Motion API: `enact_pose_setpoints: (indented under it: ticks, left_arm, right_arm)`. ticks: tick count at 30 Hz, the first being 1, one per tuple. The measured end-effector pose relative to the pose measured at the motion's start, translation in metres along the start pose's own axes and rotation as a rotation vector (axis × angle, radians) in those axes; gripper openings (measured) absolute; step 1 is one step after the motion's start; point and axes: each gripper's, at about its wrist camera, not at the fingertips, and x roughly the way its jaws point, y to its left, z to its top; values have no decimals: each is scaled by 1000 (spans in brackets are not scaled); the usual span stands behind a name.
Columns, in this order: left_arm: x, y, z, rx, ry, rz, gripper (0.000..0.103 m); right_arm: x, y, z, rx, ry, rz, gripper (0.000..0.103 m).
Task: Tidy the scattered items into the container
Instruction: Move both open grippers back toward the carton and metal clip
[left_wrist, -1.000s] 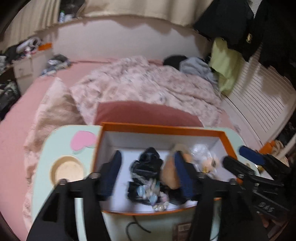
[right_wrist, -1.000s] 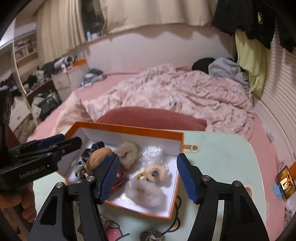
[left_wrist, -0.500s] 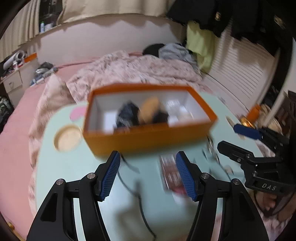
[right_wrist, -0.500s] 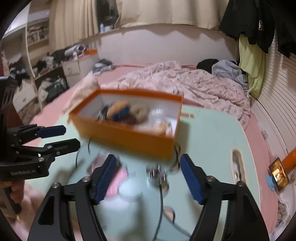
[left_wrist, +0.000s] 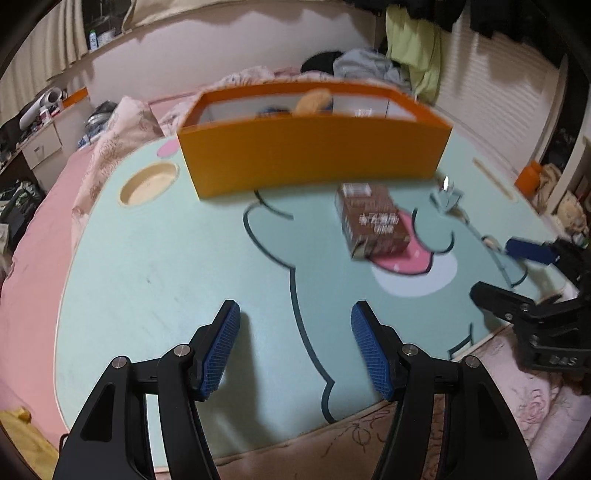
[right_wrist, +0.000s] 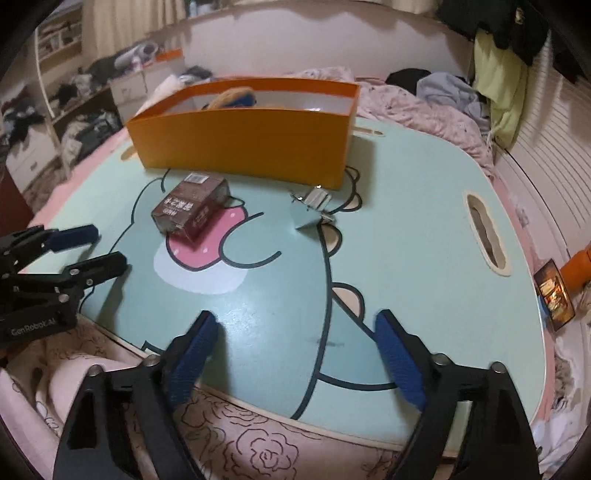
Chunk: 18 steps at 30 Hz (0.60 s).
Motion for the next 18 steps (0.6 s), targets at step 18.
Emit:
enact_pose_setpoints:
  ticks: [18]
  left_arm:
    - [6,2,-1,-8,17,-6,102]
  right_arm:
    - [2,1,0,-3,7,6,103]
